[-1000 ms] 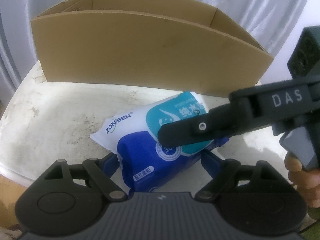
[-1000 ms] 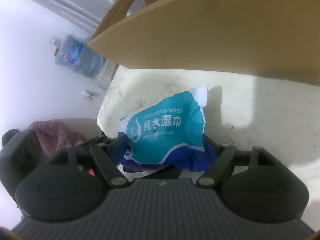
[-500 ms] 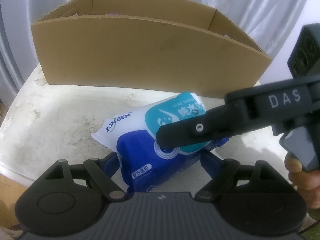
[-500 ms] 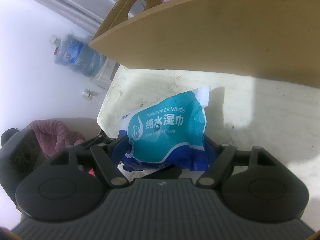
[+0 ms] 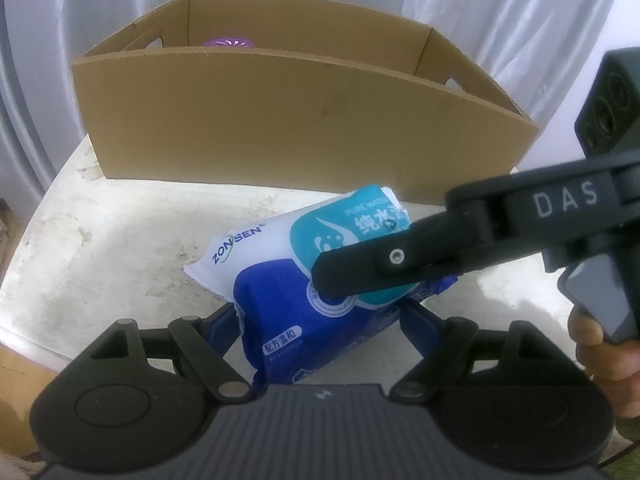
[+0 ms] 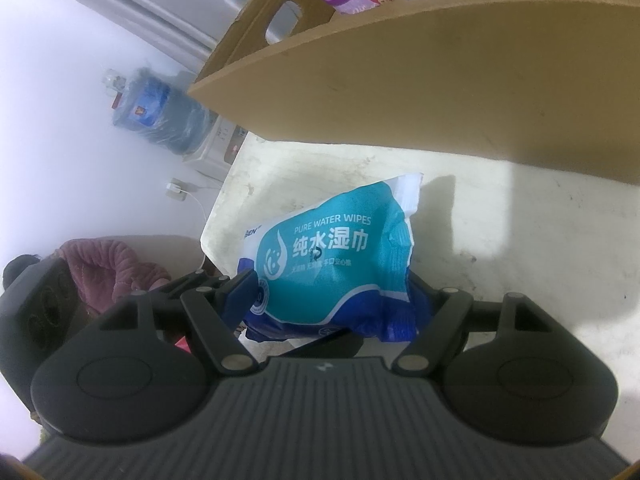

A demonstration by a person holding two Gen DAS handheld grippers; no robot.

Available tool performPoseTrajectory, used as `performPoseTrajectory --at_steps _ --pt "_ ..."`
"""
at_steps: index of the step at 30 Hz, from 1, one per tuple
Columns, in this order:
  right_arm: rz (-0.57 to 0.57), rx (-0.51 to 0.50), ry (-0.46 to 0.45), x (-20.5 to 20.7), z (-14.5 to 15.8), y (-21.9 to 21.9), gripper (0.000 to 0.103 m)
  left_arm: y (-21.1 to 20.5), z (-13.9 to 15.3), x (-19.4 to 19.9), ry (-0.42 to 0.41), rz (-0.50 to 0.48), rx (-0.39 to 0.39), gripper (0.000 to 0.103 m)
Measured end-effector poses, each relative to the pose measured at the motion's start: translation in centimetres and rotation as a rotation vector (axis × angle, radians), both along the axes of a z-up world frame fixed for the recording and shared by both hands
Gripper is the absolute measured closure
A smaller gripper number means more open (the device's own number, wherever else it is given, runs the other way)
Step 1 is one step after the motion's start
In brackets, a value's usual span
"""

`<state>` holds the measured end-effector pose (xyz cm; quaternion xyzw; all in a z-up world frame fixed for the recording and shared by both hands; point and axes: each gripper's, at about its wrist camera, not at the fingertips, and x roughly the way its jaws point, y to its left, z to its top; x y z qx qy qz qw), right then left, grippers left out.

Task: Organize objects
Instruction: 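Lift the wet wipes pack off the table with the right gripper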

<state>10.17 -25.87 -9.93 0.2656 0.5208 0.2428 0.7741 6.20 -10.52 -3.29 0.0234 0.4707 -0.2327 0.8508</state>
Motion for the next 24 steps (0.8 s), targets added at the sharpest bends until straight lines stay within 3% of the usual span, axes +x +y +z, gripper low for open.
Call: performPoseTrajectory --at_steps 12,13,18,19,20,24 --pt "0.005 -0.003 -0.088 -1.2 3.6 0.0 0.027 0.0 2.1 0.2 -0.096 0.017 0.014 0.018" --pt "0.005 0.0 -0.101 -1.3 4.1 0.0 0.027 1.2 3.1 0.2 -0.11 0.018 0.015 0.018" --pt "0.004 0.008 -0.187 -1.6 7.3 0.3 0.027 -0.7 6.8 1.9 -0.194 0.027 0.03 0.018" --pt "0.0 0.01 -0.203 -1.5 8.0 0.4 0.027 -1.2 8.4 -1.4 -0.211 0.026 0.034 0.018" --pt "-0.002 0.011 -0.22 -1.4 8.7 0.4 0.027 -1.4 10.1 -2.4 -0.225 0.023 0.037 0.018" --pt "-0.011 0.014 -0.292 -0.2 11.6 0.5 0.027 -0.4 12.9 -3.1 -0.293 0.004 0.053 0.018"
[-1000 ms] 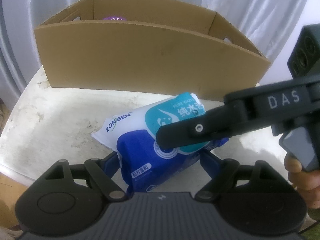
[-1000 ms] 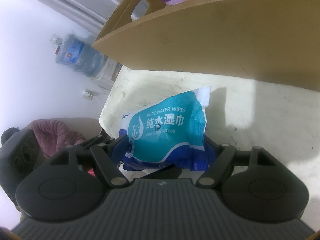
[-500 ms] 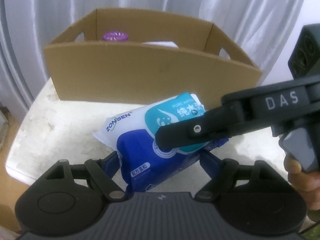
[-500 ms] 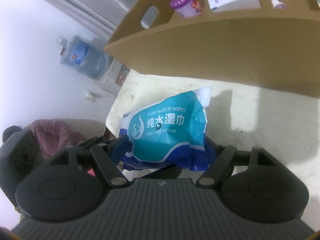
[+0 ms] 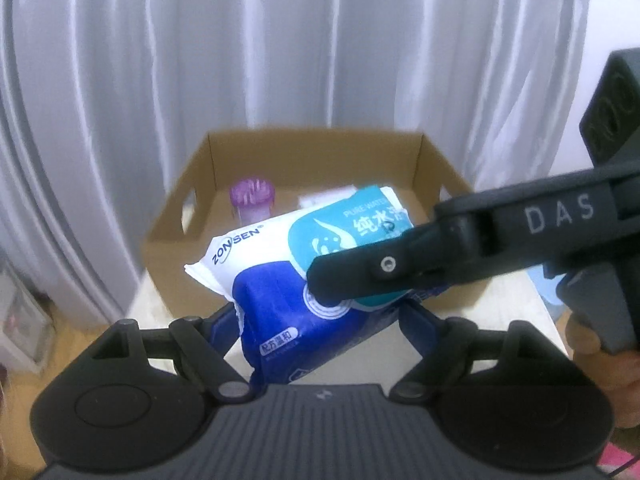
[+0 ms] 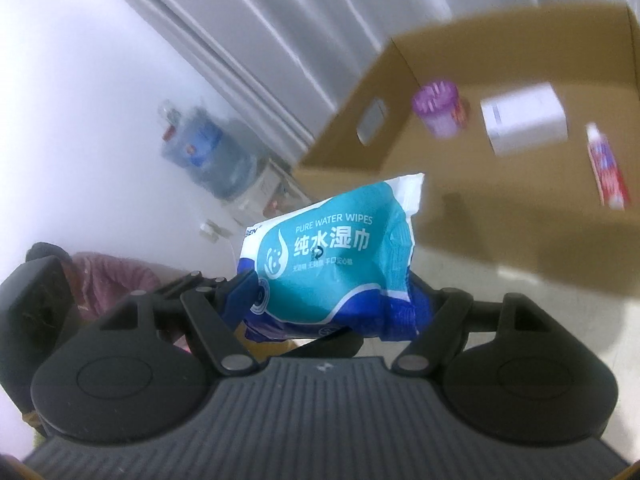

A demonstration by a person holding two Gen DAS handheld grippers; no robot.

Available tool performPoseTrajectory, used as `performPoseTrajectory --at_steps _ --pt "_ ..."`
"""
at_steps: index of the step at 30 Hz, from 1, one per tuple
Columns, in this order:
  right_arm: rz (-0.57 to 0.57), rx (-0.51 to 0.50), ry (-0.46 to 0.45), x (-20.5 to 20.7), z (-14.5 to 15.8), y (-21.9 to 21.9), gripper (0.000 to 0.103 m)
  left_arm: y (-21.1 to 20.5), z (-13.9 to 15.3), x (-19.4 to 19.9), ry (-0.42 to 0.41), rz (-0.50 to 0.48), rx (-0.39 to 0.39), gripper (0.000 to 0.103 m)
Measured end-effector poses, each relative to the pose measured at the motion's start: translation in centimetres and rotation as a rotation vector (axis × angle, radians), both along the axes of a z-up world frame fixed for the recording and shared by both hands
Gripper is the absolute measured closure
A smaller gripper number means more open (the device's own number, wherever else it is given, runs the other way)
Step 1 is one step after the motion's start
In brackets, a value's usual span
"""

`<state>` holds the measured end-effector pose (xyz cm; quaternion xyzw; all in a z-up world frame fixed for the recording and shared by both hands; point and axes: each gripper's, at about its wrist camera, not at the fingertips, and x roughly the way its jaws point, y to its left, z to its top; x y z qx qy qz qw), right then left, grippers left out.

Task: Organize objects
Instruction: 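Carry the wipes pack over the cardboard box and lower it inside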

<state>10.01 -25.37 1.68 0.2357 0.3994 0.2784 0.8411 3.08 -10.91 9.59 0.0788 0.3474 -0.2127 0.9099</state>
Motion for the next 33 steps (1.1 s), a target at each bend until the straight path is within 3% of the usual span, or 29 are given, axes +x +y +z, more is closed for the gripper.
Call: performPoseTrajectory --at_steps 6,12,19,24,33 --pt "-0.026 -0.016 -0.084 3.2 3.3 -0.8 0.027 -1.1 3.1 4.0 -0.038 -0.051 0.032 0.018" --pt "-0.079 -0.023 -0.06 8.4 3.5 -2.6 0.027 -2.8 2.9 10.5 0.049 -0.122 0.056 0.018" --pt "-0.134 -0.031 0.093 14.1 -0.8 -4.5 0.027 -4.7 -1.5 16.6 0.228 -0.167 0.062 0.018" --pt "-0.147 -0.016 0.215 15.9 -4.7 -4.9 0.027 -5.5 -5.3 20.0 0.35 -0.19 0.073 0.018" --pt "-0.16 0.034 0.328 17.2 -8.7 -4.8 0.026 -5.7 -7.8 22.2 0.435 -0.194 0.121 0.018"
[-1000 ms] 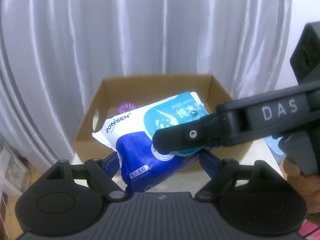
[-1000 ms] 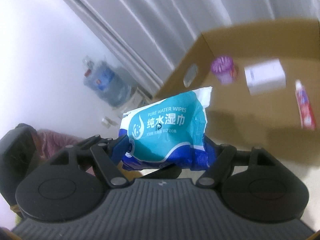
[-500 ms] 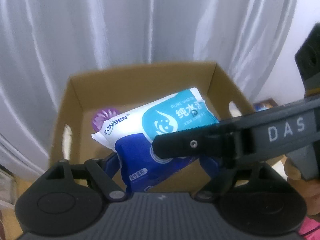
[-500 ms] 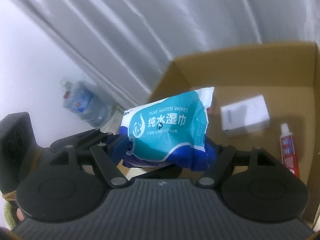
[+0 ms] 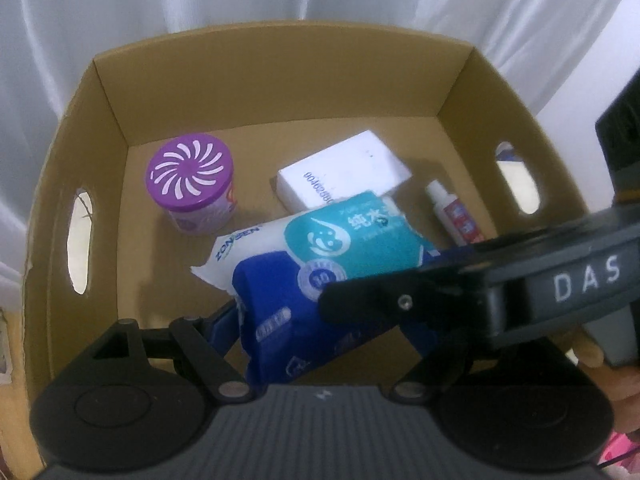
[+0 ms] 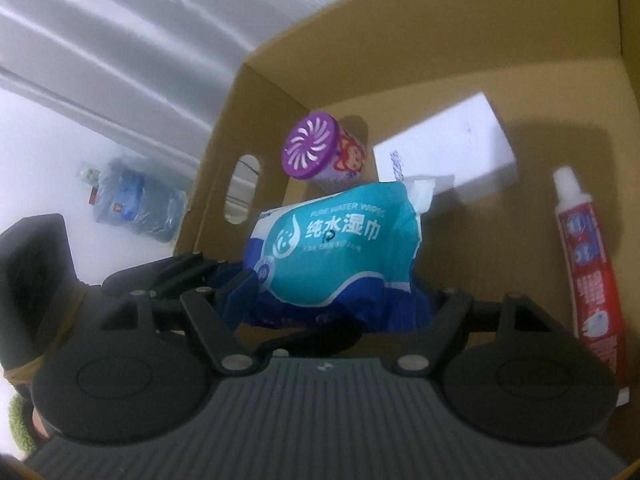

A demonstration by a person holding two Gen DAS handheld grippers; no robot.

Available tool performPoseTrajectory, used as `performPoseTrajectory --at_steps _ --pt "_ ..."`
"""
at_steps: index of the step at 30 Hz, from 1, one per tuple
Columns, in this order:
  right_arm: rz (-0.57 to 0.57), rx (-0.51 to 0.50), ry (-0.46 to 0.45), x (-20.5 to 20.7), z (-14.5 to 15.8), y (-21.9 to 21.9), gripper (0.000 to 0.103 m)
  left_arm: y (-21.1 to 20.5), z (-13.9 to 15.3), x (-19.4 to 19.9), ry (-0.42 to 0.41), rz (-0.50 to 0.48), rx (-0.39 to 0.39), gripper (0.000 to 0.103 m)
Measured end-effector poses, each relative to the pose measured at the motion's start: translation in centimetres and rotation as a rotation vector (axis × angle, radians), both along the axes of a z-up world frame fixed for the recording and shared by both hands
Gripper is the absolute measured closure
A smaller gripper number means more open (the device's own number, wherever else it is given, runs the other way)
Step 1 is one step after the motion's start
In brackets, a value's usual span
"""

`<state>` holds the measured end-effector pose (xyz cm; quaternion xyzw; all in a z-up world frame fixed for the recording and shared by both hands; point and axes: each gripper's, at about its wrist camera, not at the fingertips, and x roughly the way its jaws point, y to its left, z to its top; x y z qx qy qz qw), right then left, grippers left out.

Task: Organize objects
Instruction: 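Carry the wipes pack over the cardboard box and lower it inside, then open the right gripper to release the wipes pack in the box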

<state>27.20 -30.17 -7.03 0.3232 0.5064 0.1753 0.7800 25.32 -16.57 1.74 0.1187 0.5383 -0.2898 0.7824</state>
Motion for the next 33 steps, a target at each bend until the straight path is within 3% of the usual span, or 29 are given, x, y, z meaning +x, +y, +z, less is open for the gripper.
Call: performPoseTrajectory --at_steps 12,18,22,25,30,33 --pt "-0.07 -0.026 0.039 -0.2 -0.2 -1.3 0.019 1.2 1.7 -1.5 -0.078 0.021 -0.033 0.012" --pt "-0.083 -0.011 -0.029 -2.2 2.0 -2.4 0.019 2.1 4.8 -4.2 -0.147 0.049 -0.098 0.012" --pt "-0.115 -0.01 -0.103 -4.3 4.5 -3.5 0.017 2.9 7.8 -7.6 -0.235 0.056 -0.153 0.012" --pt "-0.134 -0.032 -0.186 -6.5 6.7 -4.1 0.013 3.7 9.5 -10.5 -0.304 0.114 -0.176 0.008" --pt "-0.147 -0.148 -0.332 -11.3 10.1 -4.8 0.001 5.3 10.5 -16.4 -0.445 0.255 -0.143 0.007" --pt "-0.13 -0.25 -0.404 -14.3 11.0 -4.3 0.001 6.3 10.6 -19.6 -0.534 0.352 -0.122 0.0"
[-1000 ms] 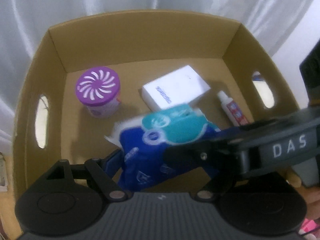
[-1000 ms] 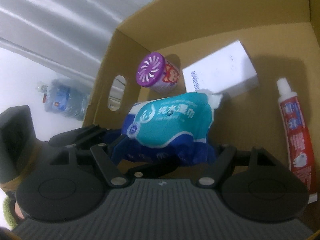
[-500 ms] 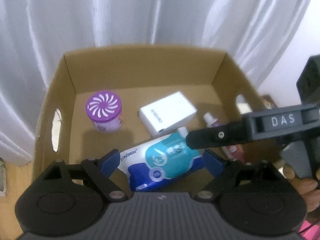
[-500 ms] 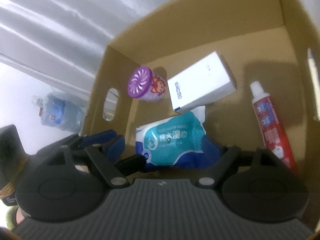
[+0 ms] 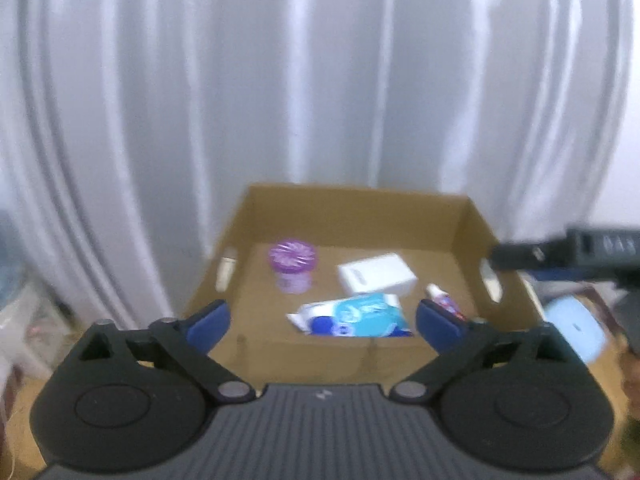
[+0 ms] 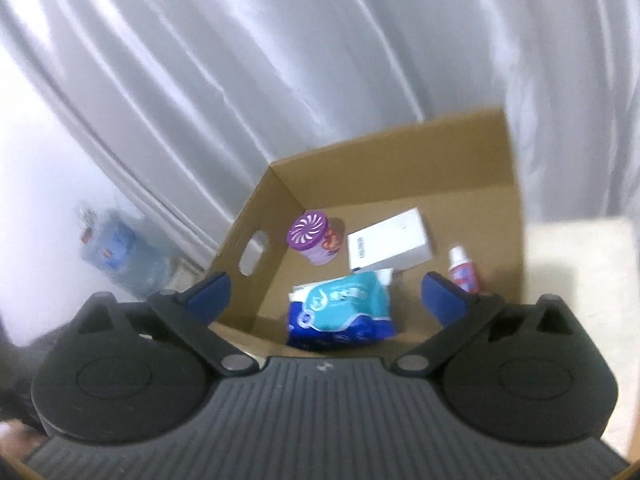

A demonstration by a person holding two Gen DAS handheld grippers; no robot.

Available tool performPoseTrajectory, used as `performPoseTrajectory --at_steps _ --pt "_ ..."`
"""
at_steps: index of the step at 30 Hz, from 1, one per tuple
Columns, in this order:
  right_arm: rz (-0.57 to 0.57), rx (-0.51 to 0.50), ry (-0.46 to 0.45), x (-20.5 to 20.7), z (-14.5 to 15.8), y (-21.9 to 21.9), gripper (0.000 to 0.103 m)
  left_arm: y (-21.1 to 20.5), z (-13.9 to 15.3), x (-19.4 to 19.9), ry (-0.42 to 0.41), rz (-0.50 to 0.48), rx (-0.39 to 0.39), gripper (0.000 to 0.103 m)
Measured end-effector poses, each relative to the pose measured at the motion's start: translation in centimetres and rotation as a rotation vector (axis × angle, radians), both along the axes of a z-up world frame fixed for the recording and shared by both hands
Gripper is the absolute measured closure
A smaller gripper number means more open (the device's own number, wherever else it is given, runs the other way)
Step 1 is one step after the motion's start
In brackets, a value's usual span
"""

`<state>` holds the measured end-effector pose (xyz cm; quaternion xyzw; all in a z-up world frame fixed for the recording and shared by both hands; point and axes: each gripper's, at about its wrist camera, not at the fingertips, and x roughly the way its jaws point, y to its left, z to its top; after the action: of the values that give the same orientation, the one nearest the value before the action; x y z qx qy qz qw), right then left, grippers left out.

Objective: Organize objects

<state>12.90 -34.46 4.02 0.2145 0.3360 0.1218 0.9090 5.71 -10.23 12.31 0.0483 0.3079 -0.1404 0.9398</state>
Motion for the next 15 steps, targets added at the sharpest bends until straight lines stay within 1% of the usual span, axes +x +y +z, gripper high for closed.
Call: performPoseTrajectory --at_steps 3,5,8,10,12,14,15 --pt "0.013 -0.125 -0.043 -2.7 0.2 1.3 0.001 0.7 -0.3 -2.3 -0.048 0.107 0.02 0.0" --pt "0.021 -0.206 -0.071 -4.3 0.4 2.3 0.001 1.2 -0.6 -3.1 -0.043 0.122 0.023 0.0" --pt "0.04 -0.291 -0.108 -6.0 0.4 3.9 0.001 1.7 -1.2 -3.5 -0.022 0.079 -0.01 0.0" --pt "0.036 -0.319 -0.122 -6.8 0.4 4.8 0.001 1.6 -1.6 -3.6 -0.014 0.064 0.006 0.0" --pt "0.0 -0.35 -0.131 -7.3 0.4 5.5 0.001 1.4 -2.1 -3.5 -0.009 0.05 0.038 0.0" --pt "-0.032 -0.373 -0.129 -7.8 0.4 6.0 0.001 1.4 -2.6 -3.2 -0.011 0.038 0.037 0.0" --pt "-0.042 -0.377 -0.118 -7.9 0.4 6.2 0.001 1.5 -2.8 -2.9 -0.001 0.039 0.024 0.0"
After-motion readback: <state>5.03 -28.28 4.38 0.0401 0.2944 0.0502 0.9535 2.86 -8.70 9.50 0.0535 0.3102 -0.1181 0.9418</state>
